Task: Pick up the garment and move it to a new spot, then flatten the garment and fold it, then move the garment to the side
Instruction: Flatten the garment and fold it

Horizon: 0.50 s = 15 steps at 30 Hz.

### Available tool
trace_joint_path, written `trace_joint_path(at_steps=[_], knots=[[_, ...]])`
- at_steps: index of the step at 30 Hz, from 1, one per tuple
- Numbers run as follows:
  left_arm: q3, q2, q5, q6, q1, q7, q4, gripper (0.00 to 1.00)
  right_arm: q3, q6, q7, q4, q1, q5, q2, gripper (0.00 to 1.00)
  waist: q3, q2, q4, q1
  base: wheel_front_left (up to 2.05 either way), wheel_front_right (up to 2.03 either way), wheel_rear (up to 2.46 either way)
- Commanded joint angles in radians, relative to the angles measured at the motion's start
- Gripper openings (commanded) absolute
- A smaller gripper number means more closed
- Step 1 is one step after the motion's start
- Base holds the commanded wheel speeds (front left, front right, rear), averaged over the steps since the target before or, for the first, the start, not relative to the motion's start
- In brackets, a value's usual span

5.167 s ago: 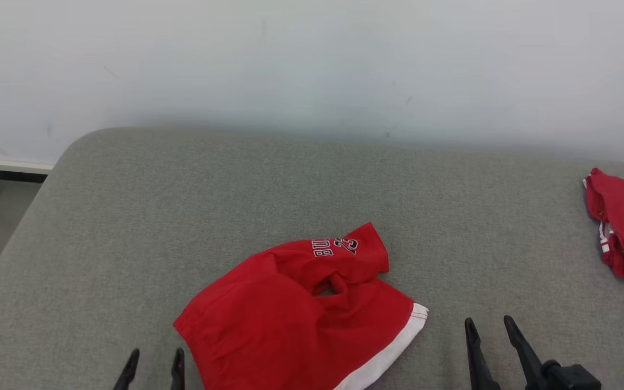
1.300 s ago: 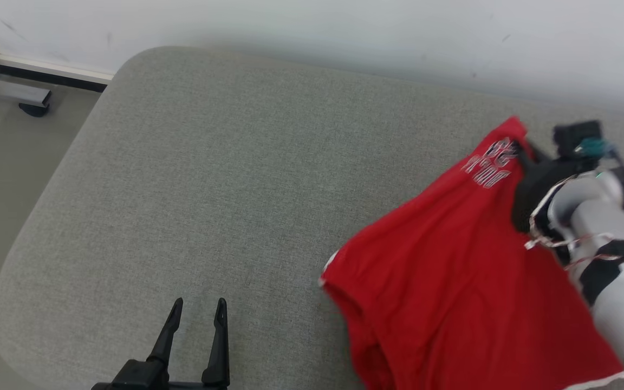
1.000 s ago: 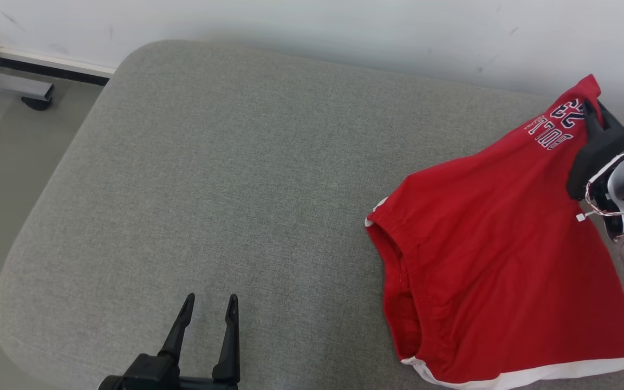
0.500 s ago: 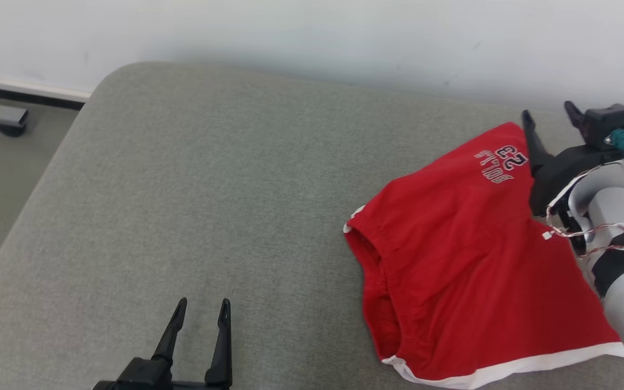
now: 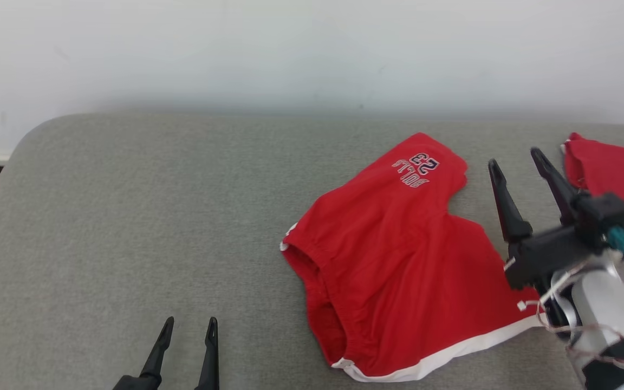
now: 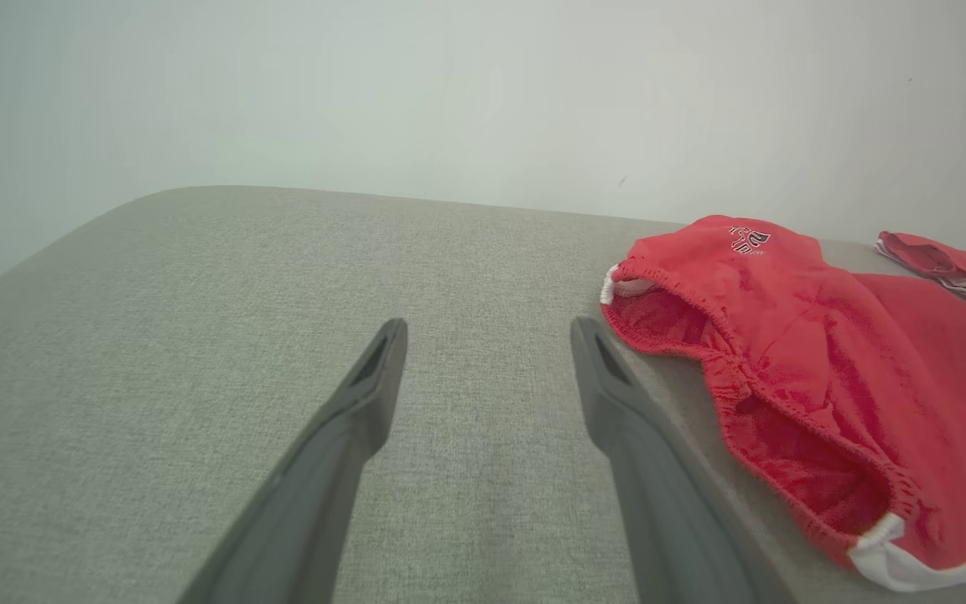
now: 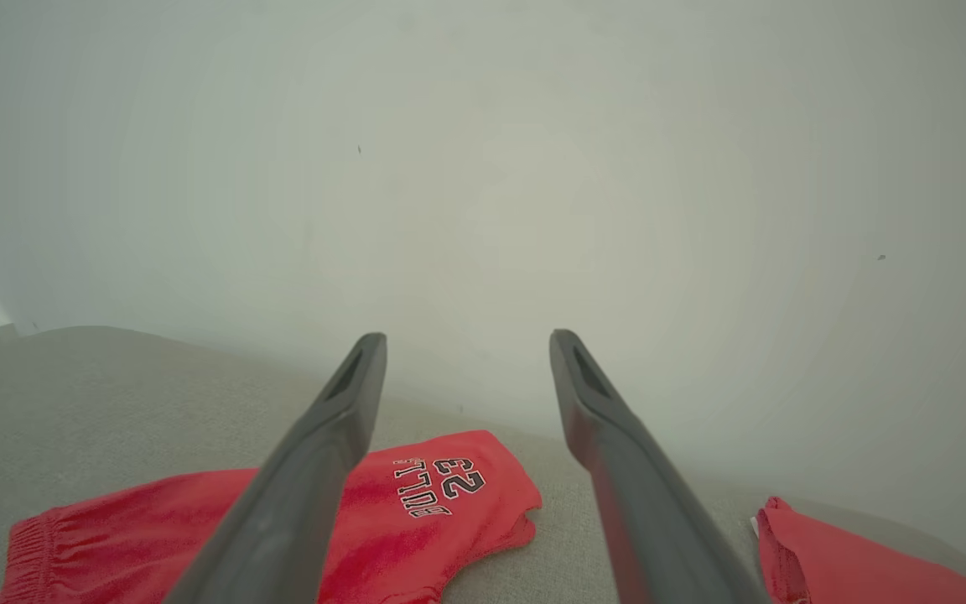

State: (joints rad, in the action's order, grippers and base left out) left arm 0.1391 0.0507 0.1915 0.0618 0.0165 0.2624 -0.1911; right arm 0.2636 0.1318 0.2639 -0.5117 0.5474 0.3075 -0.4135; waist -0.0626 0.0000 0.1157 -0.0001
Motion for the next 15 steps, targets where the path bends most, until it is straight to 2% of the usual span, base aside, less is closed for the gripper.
trace_joint_path(at_steps=[1, 5, 9, 15], knots=[[-0.006, -0.001, -0.005, 0.004, 0.008, 0.003, 0.0, 1.0, -0.033, -0.003, 0.0, 0.062, -0.069, -0.005, 0.019, 1.0, 0.029, 0.0, -0.055, 0.0001, 0.0, 0.0, 0.0], [-0.012, 0.0, -0.016, 0.011, 0.009, 0.003, -0.002, 1.0, -0.127, -0.003, 0.0, 0.197, -0.228, -0.023, 0.07, 1.0, 0.035, 0.0, -0.079, 0.0001, 0.0, 0.0, 0.0], [-0.012, 0.003, -0.027, 0.021, 0.013, 0.003, -0.008, 1.0, -0.206, -0.003, 0.0, 0.3, -0.367, -0.03, 0.149, 1.0, 0.04, 0.0, -0.099, 0.0001, 0.0, 0.0, 0.0], [0.004, 0.003, -0.036, 0.035, 0.013, 0.003, -0.019, 1.0, -0.224, -0.003, 0.0, 0.413, -0.52, -0.04, 0.253, 1.0, 0.049, 0.0, -0.122, 0.0001, 0.0, 0.0, 0.0]])
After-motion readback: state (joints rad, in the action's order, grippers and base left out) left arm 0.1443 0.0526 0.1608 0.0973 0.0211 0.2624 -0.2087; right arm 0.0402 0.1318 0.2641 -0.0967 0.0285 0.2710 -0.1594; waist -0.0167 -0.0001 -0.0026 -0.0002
